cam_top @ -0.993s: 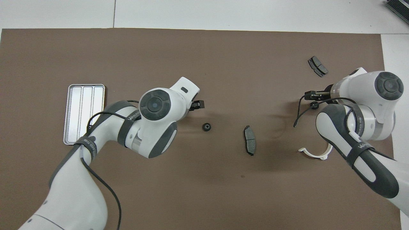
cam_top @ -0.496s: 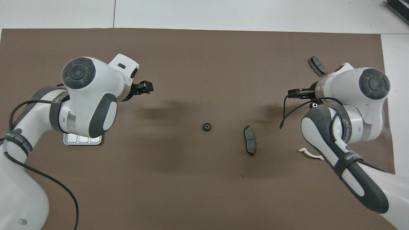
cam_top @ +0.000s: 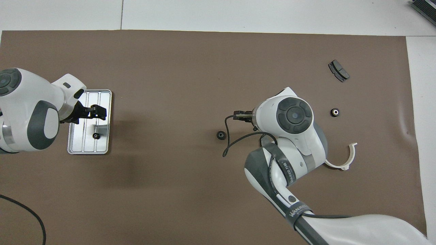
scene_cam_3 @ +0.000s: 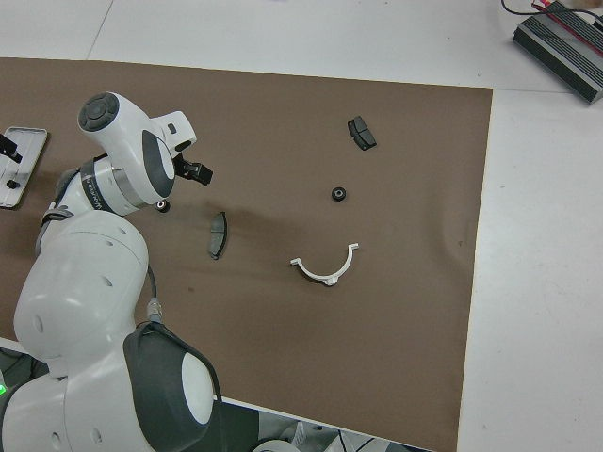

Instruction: Place bearing gear from tray to pile

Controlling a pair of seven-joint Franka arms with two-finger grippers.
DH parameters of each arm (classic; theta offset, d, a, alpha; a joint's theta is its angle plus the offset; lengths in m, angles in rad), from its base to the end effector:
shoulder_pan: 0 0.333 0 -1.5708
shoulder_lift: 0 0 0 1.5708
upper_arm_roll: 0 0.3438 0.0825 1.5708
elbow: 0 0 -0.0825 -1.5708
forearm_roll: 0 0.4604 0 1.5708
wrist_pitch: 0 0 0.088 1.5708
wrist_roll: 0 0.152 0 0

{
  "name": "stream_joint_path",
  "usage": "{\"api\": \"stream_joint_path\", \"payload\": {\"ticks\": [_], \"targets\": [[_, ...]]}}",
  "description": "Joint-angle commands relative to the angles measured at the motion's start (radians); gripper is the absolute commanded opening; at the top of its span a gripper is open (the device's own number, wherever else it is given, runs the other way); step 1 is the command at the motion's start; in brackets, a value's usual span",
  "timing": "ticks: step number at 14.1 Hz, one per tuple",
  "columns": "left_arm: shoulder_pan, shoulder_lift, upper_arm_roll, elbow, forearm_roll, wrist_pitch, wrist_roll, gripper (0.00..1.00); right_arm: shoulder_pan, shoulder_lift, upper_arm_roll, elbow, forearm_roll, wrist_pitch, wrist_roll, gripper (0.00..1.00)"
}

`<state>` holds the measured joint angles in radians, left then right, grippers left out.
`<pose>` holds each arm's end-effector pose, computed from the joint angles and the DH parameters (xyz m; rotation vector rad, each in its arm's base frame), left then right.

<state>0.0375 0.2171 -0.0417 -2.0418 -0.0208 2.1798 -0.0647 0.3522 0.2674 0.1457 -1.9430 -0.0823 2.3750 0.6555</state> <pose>0.6384 -0.0042 0.2640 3.1141 0.1148 -0.1244 0.6186 0.3297 0.3005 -3.0563 0.1705 -0.2363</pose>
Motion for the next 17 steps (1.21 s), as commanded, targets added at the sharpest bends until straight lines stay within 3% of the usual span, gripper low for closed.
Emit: {"api": "stream_joint_path", "payload": {"ticks": [1,3,6,8,13,16,17], "targets": [[0.009,-0.062,-0.012,-0.087,-0.001,0.014,0.019,0.92,0.080,0.091,-0.009,0.090,-0.016,-0.028,0.096,1.00],[0.010,-0.073,-0.012,-0.121,-0.001,0.037,0.017,0.84,0.116,0.156,-0.008,0.163,-0.100,-0.065,0.166,1.00],[0.010,-0.076,-0.012,-0.130,-0.001,0.047,0.016,0.66,0.131,0.194,-0.005,0.188,-0.136,-0.059,0.203,0.98],[0.009,-0.076,-0.012,-0.139,-0.001,0.078,0.019,0.57,0.137,0.207,-0.005,0.182,-0.131,-0.054,0.205,0.84],[0.009,-0.087,-0.012,-0.193,-0.001,0.135,0.022,0.46,0.159,0.230,-0.005,0.177,-0.131,-0.060,0.225,0.78],[0.009,-0.091,-0.012,-0.202,-0.001,0.138,0.029,0.40,0.178,0.228,-0.005,0.168,-0.131,-0.085,0.240,0.71],[0.009,-0.091,-0.012,-0.202,-0.001,0.136,0.029,0.38,0.179,0.227,-0.005,0.167,-0.131,-0.086,0.240,0.63]]}}
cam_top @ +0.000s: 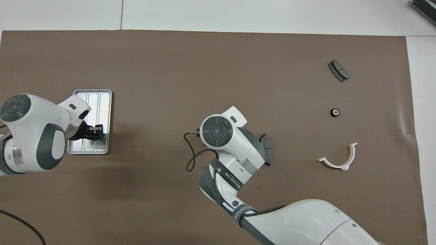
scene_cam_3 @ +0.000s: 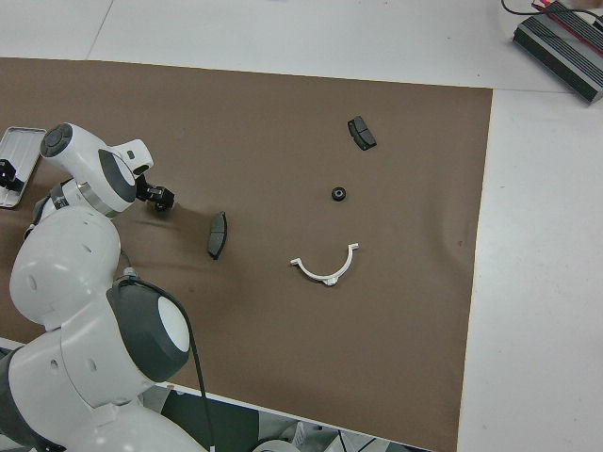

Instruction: Place bearing gear from tray to pile

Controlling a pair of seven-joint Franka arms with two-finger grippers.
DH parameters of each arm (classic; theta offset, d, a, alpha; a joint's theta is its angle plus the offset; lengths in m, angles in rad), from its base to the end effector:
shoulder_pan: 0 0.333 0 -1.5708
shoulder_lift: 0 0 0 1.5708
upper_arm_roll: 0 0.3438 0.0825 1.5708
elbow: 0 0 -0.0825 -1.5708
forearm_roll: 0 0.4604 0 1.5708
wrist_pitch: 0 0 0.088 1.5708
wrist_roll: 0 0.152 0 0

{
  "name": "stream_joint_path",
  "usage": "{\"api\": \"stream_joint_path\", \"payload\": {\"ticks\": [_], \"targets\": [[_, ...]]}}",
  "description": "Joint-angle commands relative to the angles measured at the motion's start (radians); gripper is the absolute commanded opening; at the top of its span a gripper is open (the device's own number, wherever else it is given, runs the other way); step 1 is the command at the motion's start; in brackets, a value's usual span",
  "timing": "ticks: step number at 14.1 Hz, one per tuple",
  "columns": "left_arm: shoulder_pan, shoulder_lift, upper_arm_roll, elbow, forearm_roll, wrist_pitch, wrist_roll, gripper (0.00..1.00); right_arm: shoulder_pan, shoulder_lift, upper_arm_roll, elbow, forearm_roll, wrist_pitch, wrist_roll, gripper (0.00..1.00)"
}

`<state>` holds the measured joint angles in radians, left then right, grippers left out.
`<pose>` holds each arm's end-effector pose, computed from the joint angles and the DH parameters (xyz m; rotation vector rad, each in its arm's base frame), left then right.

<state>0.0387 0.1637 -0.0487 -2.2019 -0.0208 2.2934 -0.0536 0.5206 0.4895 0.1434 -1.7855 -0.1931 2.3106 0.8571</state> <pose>0.5956 -0.0075 0.2301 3.1175 0.0909 -0.1135 0.5863 0.4403 0.2171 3.1091 -0.1304 0.1329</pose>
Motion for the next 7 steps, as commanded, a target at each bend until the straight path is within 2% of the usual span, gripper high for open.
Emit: {"api": "stream_joint_path", "payload": {"ticks": [1,3,7], "targets": [[0.007,-0.038,-0.005,-0.041,-0.001,0.023,0.020,0.34,0.007,0.004,-0.002,0.011,-0.020,-0.022,0.039,0.48],[0.004,-0.038,-0.005,-0.042,-0.001,0.020,0.018,0.27,-0.004,-0.011,-0.004,0.011,-0.019,-0.026,0.040,0.00],[0.001,-0.030,-0.005,-0.016,0.001,0.018,0.018,0.08,-0.097,-0.124,-0.002,-0.047,-0.020,-0.039,0.025,0.00]]}}
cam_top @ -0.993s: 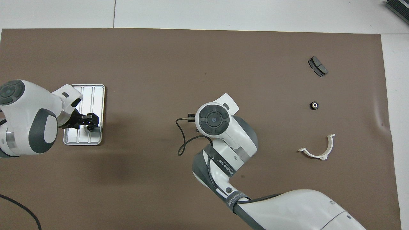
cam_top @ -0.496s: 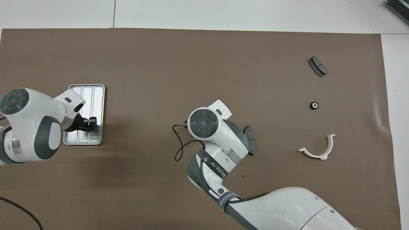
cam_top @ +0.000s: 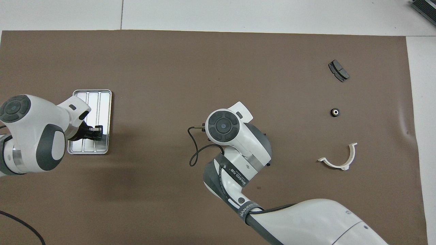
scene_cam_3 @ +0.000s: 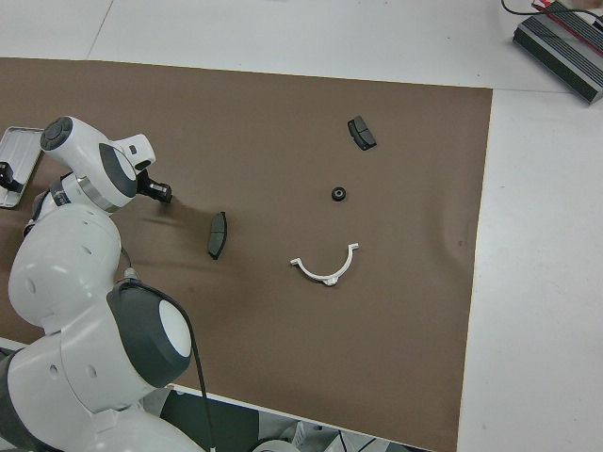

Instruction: Place bearing gear from tray to pile

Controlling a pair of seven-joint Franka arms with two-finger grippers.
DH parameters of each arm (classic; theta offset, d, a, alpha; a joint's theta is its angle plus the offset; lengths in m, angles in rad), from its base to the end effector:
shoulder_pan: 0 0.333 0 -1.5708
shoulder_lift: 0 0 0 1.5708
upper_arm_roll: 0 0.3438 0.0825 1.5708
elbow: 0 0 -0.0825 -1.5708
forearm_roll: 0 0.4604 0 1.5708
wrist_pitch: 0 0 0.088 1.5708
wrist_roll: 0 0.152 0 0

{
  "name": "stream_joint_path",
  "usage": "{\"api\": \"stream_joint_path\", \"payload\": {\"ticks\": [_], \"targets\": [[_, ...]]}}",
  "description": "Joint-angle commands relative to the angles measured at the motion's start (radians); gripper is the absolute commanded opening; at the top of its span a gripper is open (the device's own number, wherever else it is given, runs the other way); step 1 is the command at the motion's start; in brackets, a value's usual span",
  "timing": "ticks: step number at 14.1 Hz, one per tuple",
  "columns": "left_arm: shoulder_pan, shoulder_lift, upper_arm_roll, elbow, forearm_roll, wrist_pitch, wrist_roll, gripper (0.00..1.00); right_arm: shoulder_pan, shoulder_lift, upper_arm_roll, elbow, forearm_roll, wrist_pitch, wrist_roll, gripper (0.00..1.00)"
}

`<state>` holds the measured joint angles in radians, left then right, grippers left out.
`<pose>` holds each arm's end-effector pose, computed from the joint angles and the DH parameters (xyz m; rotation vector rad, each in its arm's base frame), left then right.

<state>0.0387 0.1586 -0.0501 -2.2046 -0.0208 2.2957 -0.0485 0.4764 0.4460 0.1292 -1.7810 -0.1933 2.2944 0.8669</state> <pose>0.5953 -0.0084 0.2321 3.1178 0.0807 -0.1061 0.6143 0.4068 0.2491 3.1064 -0.2380 0.1832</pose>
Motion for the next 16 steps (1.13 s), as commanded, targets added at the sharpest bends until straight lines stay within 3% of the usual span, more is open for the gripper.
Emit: {"api": "stream_joint_path", "payload": {"ticks": [1,3,7,10,12,15,16], "targets": [[-0.005,-0.016,-0.005,0.021,-0.001,0.008,0.010,0.06,-0.082,-0.117,0.012,-0.086,-0.018,-0.023,0.000,0.00],[-0.017,0.021,-0.017,0.110,-0.004,-0.011,0.000,0.06,-0.145,-0.177,0.013,-0.148,-0.008,-0.024,-0.110,0.00],[-0.198,0.055,-0.016,0.216,-0.073,-0.015,-0.146,0.07,-0.246,-0.245,0.013,-0.258,0.043,-0.013,-0.305,0.00],[-0.371,0.091,-0.016,0.275,-0.071,0.007,-0.354,0.07,-0.335,-0.254,0.013,-0.313,0.081,0.026,-0.448,0.00],[-0.494,0.180,-0.013,0.337,-0.064,0.045,-0.474,0.07,-0.349,-0.263,0.012,-0.362,0.087,0.081,-0.479,0.00],[-0.595,0.219,-0.013,0.329,-0.059,0.129,-0.514,0.07,-0.383,-0.263,0.012,-0.393,0.087,0.111,-0.525,0.00],[-0.620,0.225,-0.013,0.318,-0.059,0.148,-0.514,0.07,-0.392,-0.263,0.012,-0.391,0.087,0.109,-0.528,0.24]]}}
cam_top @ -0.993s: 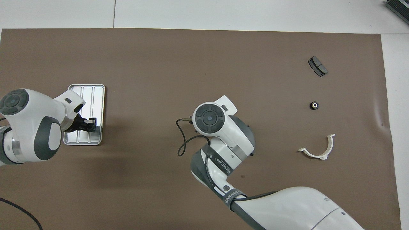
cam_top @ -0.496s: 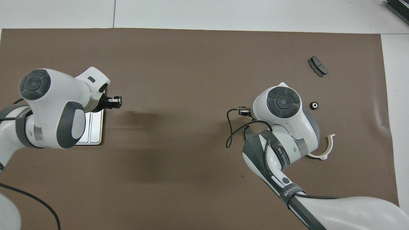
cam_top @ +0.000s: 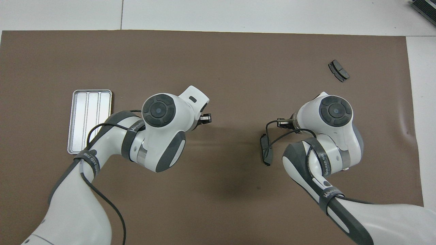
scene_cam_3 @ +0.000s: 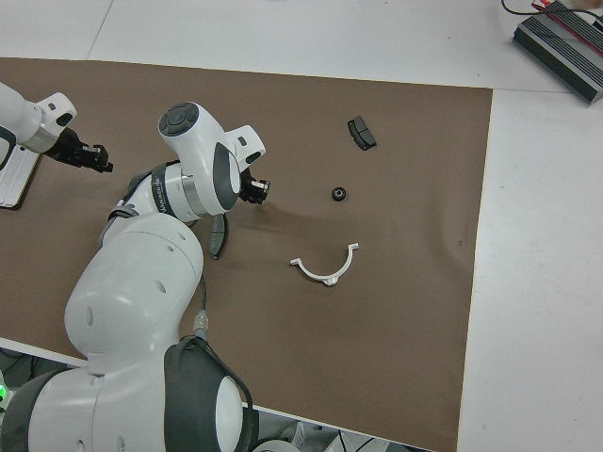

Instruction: Place bearing gear from tray to pile

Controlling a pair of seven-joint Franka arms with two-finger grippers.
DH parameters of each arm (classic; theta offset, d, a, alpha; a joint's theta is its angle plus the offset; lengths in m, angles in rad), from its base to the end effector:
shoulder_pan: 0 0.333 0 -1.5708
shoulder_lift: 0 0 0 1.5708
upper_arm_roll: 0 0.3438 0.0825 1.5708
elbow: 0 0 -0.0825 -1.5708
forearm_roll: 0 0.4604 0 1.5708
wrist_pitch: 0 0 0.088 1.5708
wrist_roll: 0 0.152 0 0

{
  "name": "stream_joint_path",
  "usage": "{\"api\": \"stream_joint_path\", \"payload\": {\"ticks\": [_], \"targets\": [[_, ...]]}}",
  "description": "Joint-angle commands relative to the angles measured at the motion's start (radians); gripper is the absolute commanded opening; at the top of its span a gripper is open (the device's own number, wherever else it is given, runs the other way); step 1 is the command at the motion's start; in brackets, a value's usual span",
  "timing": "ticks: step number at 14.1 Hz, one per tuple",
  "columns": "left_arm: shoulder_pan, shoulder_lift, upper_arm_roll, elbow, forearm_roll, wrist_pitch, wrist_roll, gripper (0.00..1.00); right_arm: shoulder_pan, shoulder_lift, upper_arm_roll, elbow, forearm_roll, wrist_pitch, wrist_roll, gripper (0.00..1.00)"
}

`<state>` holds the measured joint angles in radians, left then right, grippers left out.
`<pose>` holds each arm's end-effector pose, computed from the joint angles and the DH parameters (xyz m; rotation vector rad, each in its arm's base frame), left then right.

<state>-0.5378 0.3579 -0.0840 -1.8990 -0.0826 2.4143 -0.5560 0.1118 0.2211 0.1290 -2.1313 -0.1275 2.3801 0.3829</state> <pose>0.5822 -0.4187 0.2630 2.9778 -0.0012 0.1225 0.6162 0.1467 0.2363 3.0907 -0.0844 0.0741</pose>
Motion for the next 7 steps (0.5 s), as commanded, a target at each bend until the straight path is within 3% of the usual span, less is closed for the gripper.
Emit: {"api": "stream_joint_path", "payload": {"ticks": [1,2,3,4,6,7], "targets": [[-0.062,0.027,0.020,-0.003,0.003,0.067,-0.005,0.11,-0.027,-0.039,0.012,-0.039,0.022,0.022,-0.044,0.77],[-0.076,0.027,0.018,-0.015,0.003,0.098,-0.004,0.34,-0.026,-0.039,0.012,-0.035,0.022,0.022,-0.039,1.00],[-0.083,0.027,0.020,-0.012,0.003,0.109,-0.004,0.69,-0.026,-0.045,0.012,-0.027,0.022,0.021,-0.035,1.00],[-0.076,0.029,0.020,-0.005,0.003,0.109,-0.004,0.96,-0.026,-0.055,0.012,-0.015,0.022,0.011,-0.033,1.00],[-0.041,0.018,0.033,0.008,0.001,0.095,0.001,1.00,-0.023,-0.069,0.012,0.008,0.022,0.004,-0.032,1.00],[0.025,0.000,0.033,0.012,0.003,0.083,0.010,1.00,-0.018,-0.072,0.012,0.026,0.022,-0.010,-0.032,1.00]]}}
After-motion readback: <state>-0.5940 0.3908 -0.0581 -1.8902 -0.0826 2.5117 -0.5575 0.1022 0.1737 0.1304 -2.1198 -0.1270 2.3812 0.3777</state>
